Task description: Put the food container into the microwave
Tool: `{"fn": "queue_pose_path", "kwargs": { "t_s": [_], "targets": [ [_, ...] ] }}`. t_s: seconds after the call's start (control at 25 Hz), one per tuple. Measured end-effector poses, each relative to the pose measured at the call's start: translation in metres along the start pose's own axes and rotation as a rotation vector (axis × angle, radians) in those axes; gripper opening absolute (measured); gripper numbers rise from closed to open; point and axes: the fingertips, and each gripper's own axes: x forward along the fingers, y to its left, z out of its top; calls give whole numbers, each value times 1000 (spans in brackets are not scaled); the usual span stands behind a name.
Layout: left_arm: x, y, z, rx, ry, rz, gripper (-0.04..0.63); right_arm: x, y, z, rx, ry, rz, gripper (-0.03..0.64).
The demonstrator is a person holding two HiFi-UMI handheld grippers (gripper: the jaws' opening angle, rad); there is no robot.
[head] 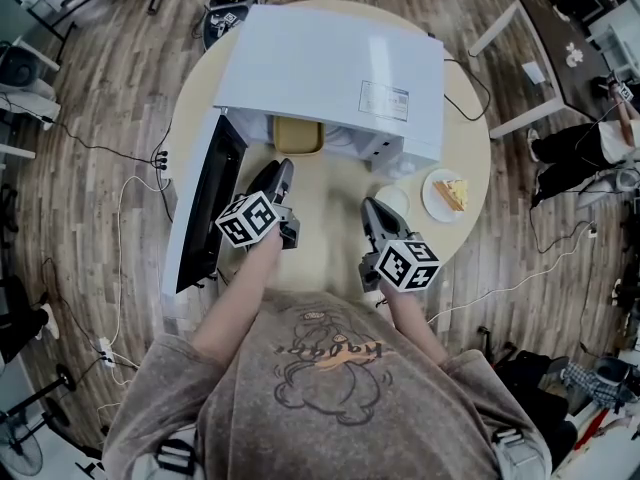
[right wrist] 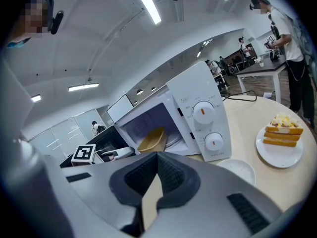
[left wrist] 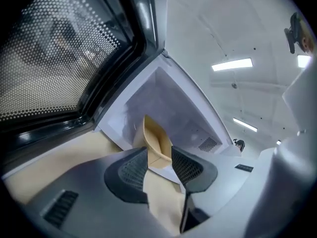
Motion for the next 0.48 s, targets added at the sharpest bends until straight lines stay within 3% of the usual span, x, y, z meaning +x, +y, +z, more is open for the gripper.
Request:
{"fn": "queue_pose_path", "kwargs": {
  "t_s": [0.48],
  "targets": [
    [33,4,3,33,42,-13,161,-5,-13,1,15,-4,-27,0]
  ]
}}
